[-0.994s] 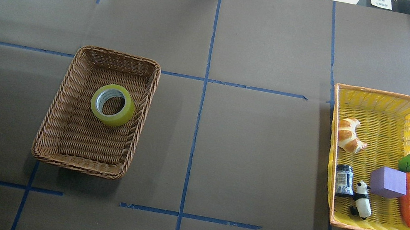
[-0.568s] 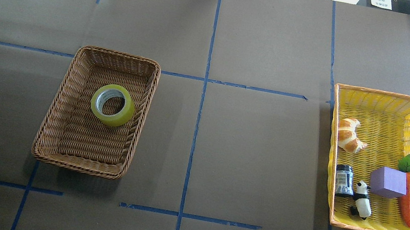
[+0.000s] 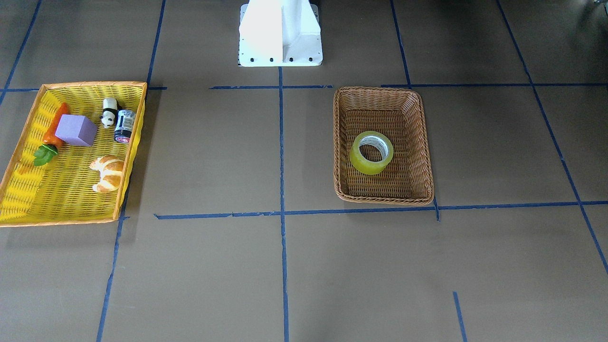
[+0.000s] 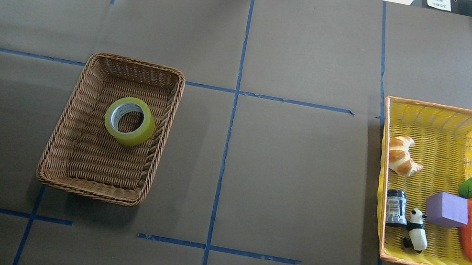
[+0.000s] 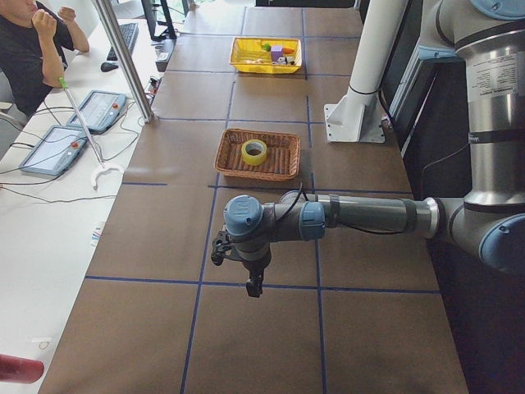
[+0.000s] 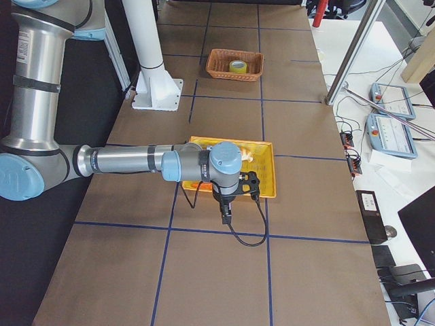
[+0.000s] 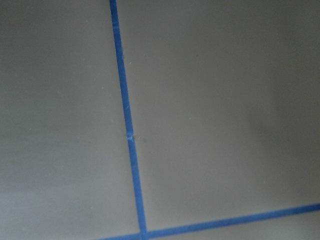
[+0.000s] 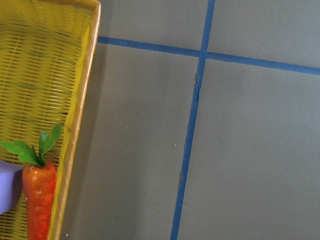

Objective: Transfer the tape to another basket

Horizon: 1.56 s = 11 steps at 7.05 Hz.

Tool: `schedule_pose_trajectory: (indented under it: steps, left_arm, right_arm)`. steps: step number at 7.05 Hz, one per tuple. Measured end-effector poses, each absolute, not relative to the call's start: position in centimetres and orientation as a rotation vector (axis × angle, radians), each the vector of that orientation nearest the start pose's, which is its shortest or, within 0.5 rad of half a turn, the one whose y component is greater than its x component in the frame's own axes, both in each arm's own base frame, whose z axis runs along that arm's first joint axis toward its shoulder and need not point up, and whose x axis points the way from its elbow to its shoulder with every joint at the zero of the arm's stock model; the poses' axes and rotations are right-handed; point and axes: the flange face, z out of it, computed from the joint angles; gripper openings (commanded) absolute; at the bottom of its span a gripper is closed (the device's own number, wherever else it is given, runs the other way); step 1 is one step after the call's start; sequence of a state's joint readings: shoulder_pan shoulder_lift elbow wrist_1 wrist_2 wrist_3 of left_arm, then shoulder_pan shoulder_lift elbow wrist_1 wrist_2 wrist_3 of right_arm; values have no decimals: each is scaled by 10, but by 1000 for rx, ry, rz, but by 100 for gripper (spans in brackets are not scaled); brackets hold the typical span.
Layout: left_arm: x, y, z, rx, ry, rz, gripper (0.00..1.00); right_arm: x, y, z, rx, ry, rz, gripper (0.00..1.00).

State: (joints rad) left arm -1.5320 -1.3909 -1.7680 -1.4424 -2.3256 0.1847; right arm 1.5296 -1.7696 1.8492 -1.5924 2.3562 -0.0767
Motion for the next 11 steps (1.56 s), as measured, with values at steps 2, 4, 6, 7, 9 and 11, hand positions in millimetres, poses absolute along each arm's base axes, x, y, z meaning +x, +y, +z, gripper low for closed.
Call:
schedule_pose_trajectory:
  steps: [2,4,6,7,9,11]
  left_arm:
    - [-49,-403,663,-65,757,167,100]
    - [-49,-400,665,-69,758,167,100]
    - [-49,-399,665,-71,760,166,100]
    - [-49,-399,666,-72,760,166,100]
    - [-49,-399,666,-72,760,167,100]
    - [-48,-399,666,-72,761,168,100]
  right_arm:
    - [46,-413,613,68,-785,-136,100]
    - [46,-412,614,67,-785,-137,100]
    - [46,-411,614,66,-786,-136,100]
    - [46,-411,614,65,-787,-135,100]
    - [46,-411,614,65,-788,-133,100]
    - [46,-411,614,66,-788,-133,100]
